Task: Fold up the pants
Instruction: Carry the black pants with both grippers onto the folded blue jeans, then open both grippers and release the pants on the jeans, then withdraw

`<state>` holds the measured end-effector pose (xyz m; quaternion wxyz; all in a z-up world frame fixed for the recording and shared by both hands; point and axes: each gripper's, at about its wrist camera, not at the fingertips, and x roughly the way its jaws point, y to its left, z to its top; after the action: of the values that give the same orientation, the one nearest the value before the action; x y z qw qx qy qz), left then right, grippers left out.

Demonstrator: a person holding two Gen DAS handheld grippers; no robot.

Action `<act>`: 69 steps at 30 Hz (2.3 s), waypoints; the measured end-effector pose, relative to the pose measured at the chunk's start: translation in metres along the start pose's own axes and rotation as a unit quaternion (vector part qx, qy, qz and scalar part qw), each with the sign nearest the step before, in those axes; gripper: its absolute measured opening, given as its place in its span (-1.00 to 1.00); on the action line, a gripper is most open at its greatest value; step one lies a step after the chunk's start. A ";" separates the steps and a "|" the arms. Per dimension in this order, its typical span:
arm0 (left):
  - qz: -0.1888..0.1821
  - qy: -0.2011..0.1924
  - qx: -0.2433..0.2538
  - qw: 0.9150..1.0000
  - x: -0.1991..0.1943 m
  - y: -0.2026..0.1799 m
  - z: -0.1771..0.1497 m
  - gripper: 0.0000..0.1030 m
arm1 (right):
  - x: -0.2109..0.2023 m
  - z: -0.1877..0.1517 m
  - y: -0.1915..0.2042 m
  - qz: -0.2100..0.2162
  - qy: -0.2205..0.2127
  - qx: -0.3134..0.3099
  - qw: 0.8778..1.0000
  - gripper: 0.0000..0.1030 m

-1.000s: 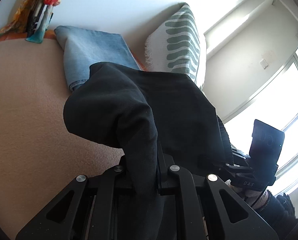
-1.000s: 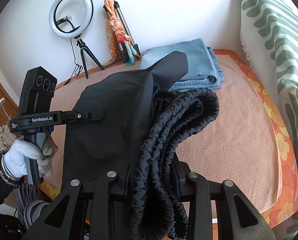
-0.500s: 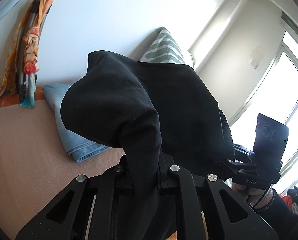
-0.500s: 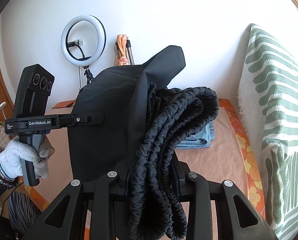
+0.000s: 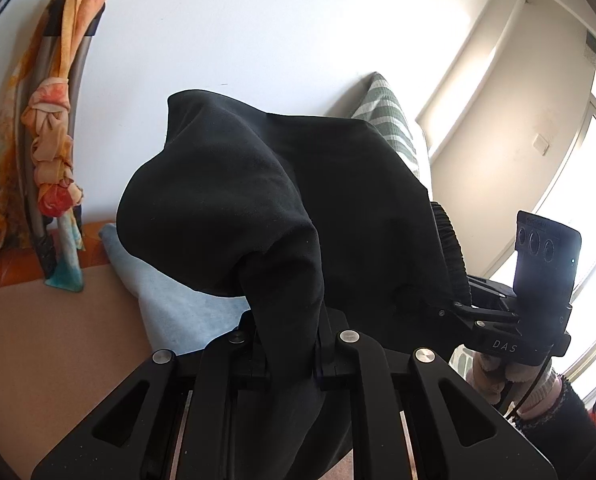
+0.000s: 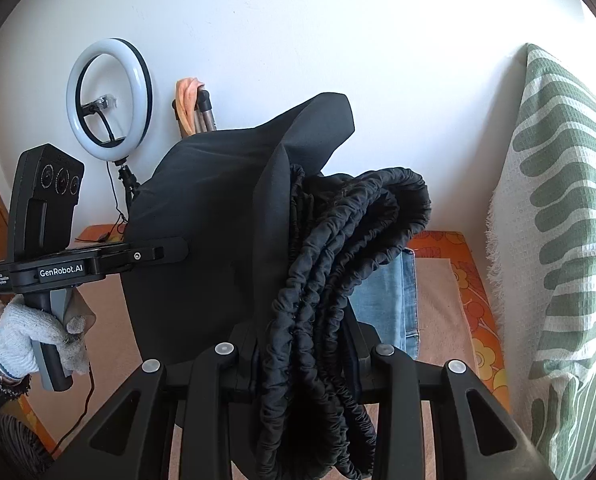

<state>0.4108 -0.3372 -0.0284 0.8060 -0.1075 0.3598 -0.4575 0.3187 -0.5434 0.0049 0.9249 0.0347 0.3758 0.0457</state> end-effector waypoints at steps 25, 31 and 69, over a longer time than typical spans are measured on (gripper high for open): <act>0.159 0.019 0.006 0.987 0.077 0.097 0.011 -0.78 | 0.153 0.014 -0.067 -0.052 0.088 -0.003 0.995 -0.12; 0.159 0.025 -0.005 0.987 0.069 0.093 0.014 -0.67 | 0.143 0.013 -0.084 -0.117 0.094 0.021 0.988 -0.02; 0.144 -0.041 0.036 0.988 -0.152 -0.083 -0.079 0.49 | -0.113 -0.030 0.121 -0.164 -0.075 0.020 0.984 1.00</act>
<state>0.2536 -0.2471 0.0297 0.8809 -0.0445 0.3211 -0.3449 0.2099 -0.4347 0.0735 0.9445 -0.0054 0.3071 -0.1165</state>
